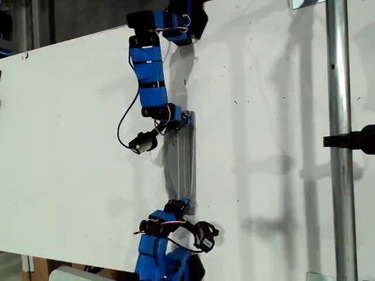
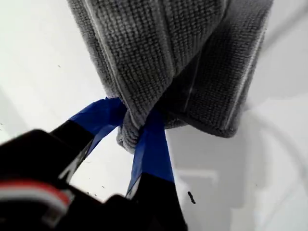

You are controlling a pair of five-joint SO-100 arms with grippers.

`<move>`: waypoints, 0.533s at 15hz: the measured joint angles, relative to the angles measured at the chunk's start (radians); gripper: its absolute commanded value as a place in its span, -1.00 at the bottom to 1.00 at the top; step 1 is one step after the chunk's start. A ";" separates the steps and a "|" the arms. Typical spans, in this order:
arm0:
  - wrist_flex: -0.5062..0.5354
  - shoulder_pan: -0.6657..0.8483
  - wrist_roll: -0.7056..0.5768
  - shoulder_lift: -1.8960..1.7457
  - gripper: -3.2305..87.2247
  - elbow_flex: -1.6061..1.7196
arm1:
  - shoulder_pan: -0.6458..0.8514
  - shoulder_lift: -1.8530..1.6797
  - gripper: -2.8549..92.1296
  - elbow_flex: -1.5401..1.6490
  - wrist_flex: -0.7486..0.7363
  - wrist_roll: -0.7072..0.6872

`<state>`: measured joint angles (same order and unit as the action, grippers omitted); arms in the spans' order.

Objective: Grasp corners of a towel and fold twice.

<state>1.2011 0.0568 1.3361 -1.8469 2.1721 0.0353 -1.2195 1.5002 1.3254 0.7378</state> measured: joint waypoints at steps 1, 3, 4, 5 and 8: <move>-0.006 0.012 0.011 0.000 -0.59 0.031 | 0.005 0.009 -0.58 0.000 -0.002 0.000; 0.002 0.008 0.048 -0.002 -0.42 0.058 | 0.006 0.020 0.06 0.000 0.005 0.029; 0.018 0.015 0.067 -0.014 -0.40 0.060 | 0.009 0.020 -0.04 -0.002 0.026 0.032; 0.055 0.017 0.087 -0.043 -0.39 0.060 | 0.009 0.021 -0.07 -0.012 0.077 0.041; 0.279 -0.021 0.218 -0.301 -0.44 0.060 | 0.003 -0.078 -0.12 0.005 0.319 0.118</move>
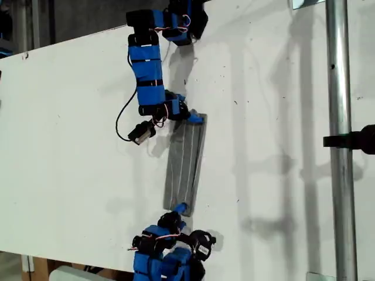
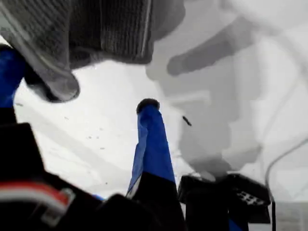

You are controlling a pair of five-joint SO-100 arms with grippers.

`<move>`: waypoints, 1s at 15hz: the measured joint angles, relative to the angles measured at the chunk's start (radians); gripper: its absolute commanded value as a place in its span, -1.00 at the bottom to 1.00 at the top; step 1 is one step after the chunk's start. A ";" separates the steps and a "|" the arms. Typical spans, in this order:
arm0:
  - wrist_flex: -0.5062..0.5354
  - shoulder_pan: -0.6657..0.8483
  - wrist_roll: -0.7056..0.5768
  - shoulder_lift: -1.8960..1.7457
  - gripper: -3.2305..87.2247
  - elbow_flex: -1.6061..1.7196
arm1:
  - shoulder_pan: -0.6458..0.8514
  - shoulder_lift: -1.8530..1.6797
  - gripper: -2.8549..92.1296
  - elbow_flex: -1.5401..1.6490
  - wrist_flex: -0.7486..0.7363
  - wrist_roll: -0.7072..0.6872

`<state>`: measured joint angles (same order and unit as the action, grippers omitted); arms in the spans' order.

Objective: Grasp corners of a towel and fold twice.

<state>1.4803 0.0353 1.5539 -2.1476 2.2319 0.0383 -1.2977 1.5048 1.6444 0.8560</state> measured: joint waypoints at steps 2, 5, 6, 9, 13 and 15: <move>0.074 -0.080 0.104 -0.322 -0.55 0.075 | -0.026 -0.287 -0.10 0.169 0.020 0.098; 0.017 -0.198 0.176 -0.986 -0.99 0.400 | -0.026 -0.750 -0.16 0.545 -0.048 0.302; -0.026 -0.256 0.178 -1.197 -0.99 0.491 | -0.052 -0.897 -0.28 0.680 -0.086 0.402; -0.044 -0.373 0.268 -1.318 -0.99 0.630 | -0.224 -1.473 -0.34 1.098 -0.153 0.719; -0.074 -0.376 0.264 -1.325 -0.99 0.730 | -0.253 -1.921 -0.28 1.293 -0.137 0.819; -0.083 -0.376 0.262 -1.325 -0.99 0.755 | -0.229 -1.919 -0.08 1.296 -0.138 0.819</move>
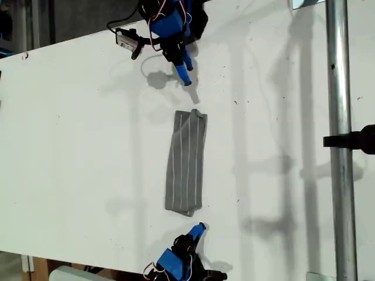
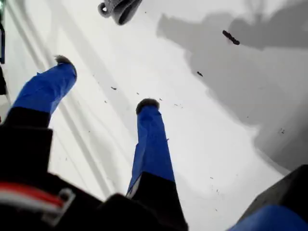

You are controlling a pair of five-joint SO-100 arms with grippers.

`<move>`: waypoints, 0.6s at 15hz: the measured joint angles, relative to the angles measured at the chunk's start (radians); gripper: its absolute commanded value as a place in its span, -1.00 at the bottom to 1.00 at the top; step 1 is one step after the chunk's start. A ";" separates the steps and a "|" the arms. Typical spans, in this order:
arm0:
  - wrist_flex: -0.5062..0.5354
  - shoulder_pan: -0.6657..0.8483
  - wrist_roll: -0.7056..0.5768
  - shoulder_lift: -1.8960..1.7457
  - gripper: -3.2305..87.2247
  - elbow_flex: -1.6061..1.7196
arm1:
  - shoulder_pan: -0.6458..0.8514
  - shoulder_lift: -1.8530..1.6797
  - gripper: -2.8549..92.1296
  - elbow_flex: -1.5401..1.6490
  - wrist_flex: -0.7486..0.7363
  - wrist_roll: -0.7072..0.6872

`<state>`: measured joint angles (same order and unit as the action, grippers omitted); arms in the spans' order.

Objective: Grasp corners of a towel and fold twice.

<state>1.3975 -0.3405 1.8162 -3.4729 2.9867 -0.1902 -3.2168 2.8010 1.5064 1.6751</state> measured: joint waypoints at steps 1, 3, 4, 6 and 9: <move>-0.002 0.000 0.000 0.000 -0.99 0.009 | 0.018 0.058 -0.04 -0.015 -0.009 -0.011; -0.002 0.000 0.000 0.000 -0.99 0.012 | 0.083 0.322 0.03 -0.135 -0.127 -0.104; -0.002 0.000 0.000 0.000 -0.99 0.012 | 0.103 0.532 0.04 -0.245 -0.187 -0.137; -0.002 0.000 0.000 0.000 -0.99 0.012 | 0.149 0.991 0.03 -0.451 -0.325 -0.173; -0.002 0.000 0.000 0.000 -0.99 0.012 | 0.179 1.408 0.03 -0.592 -0.459 -0.103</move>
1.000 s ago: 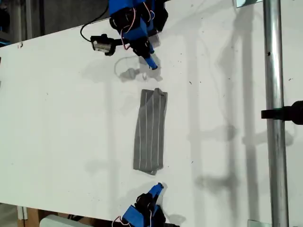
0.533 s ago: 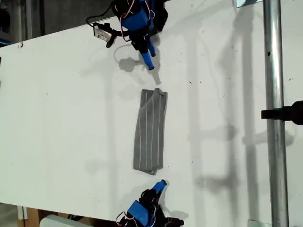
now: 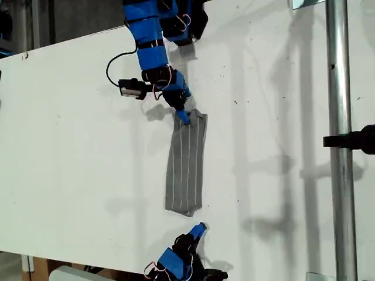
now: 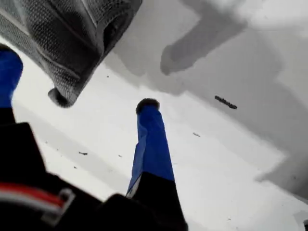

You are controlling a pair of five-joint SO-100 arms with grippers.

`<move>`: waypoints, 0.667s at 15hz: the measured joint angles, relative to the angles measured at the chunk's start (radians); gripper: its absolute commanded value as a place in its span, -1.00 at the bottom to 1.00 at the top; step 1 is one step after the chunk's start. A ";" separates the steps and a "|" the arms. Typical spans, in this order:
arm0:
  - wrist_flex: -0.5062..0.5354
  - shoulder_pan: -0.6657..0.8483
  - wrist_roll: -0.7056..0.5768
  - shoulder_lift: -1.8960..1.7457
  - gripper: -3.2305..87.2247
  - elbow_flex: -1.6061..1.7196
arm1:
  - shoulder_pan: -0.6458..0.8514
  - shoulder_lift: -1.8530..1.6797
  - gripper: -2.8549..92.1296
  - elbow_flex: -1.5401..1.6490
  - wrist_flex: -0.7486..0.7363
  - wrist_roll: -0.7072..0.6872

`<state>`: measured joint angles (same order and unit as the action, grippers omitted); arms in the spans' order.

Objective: Grasp corners of a towel and fold twice.

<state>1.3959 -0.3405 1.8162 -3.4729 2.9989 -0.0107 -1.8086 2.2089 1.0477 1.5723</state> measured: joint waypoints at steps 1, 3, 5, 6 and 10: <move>0.000 0.000 0.000 0.000 -0.99 0.000 | 0.000 0.069 0.03 -0.037 -0.023 0.035; 0.000 0.000 0.000 0.000 -0.99 0.000 | 0.014 0.173 0.00 -0.067 -0.086 0.069; 0.000 -0.009 0.000 0.000 -0.99 0.000 | 0.025 0.238 -0.09 -0.075 -0.193 0.075; 0.000 -0.018 0.000 0.000 -0.99 0.000 | 0.029 0.267 -0.13 -0.077 -0.267 0.071; 0.000 -0.032 0.003 0.000 -0.99 0.000 | 0.048 0.407 -0.94 -0.192 -0.466 0.054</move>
<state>1.3959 -0.3728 1.8193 -3.4729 2.9989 0.0368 -1.4021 2.0172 0.5814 1.6260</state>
